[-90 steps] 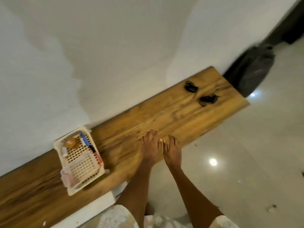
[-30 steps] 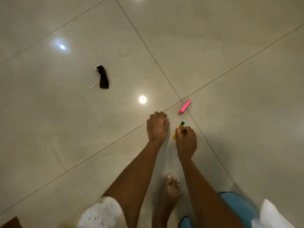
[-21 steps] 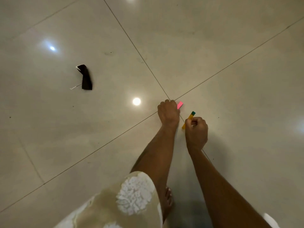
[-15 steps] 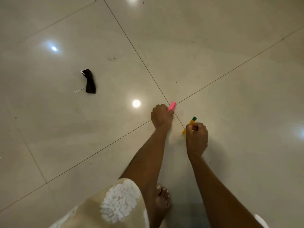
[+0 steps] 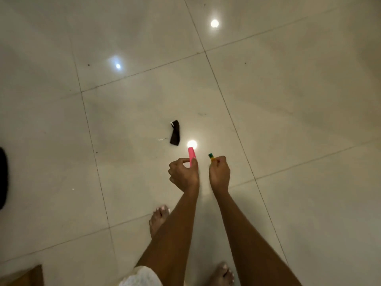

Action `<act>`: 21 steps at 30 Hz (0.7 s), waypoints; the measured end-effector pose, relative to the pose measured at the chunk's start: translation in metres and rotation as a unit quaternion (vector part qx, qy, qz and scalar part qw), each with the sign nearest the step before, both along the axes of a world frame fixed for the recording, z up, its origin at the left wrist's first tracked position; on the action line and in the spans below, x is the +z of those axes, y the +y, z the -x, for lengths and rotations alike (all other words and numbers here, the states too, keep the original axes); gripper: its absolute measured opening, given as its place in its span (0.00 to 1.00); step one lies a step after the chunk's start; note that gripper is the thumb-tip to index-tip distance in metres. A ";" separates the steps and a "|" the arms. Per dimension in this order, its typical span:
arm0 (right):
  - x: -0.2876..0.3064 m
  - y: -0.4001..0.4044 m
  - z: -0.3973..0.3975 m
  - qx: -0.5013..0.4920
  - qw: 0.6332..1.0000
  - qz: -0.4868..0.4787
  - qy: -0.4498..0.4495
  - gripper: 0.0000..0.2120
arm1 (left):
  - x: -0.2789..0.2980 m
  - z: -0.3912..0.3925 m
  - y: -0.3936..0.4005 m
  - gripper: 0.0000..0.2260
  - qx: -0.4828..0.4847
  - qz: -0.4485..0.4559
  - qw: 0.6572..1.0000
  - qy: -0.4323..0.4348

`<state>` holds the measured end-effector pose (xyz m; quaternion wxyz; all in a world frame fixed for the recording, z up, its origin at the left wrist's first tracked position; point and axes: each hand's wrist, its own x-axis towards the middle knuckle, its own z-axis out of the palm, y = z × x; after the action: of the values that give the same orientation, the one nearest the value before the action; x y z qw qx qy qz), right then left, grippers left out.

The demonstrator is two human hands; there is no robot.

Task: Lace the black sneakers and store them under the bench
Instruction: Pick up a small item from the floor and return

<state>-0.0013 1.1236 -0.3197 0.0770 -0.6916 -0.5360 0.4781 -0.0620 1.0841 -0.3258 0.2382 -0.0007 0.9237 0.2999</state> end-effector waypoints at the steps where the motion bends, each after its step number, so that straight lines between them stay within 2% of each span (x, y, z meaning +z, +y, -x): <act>1: -0.009 0.006 0.025 0.023 1.000 0.001 -0.004 0.09 | -0.006 0.021 0.002 0.10 0.004 -0.002 1.000 0.003; 5: -0.049 0.022 0.107 0.113 0.993 -0.022 -0.033 0.11 | -0.035 0.096 0.003 0.09 -0.008 0.004 1.000 -0.008; 8: -0.087 0.031 0.149 0.148 0.984 -0.045 -0.086 0.14 | -0.063 0.144 0.002 0.09 -0.022 0.007 1.000 -0.016; 11: -0.111 0.034 0.163 0.155 0.976 -0.061 -0.141 0.18 | -0.086 0.171 -0.004 0.10 -0.038 0.017 0.999 -0.017; 14: -0.117 0.036 0.170 0.168 0.970 -0.052 -0.166 0.16 | -0.090 0.183 -0.014 0.09 -0.028 0.018 0.999 -0.030; 17: -0.100 0.035 0.170 0.133 0.985 -0.020 -0.106 0.11 | -0.074 0.183 -0.024 0.08 -0.022 0.005 0.999 -0.049; 21: -0.025 0.002 0.162 0.146 0.989 0.006 -0.001 0.07 | -0.014 0.178 -0.048 0.06 0.043 -0.045 0.994 -0.094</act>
<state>-0.1631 1.1261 -0.3446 0.0013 -0.6068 -0.6284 0.4868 -0.2396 1.0356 -0.3394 0.3103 -0.0582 0.8820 0.3498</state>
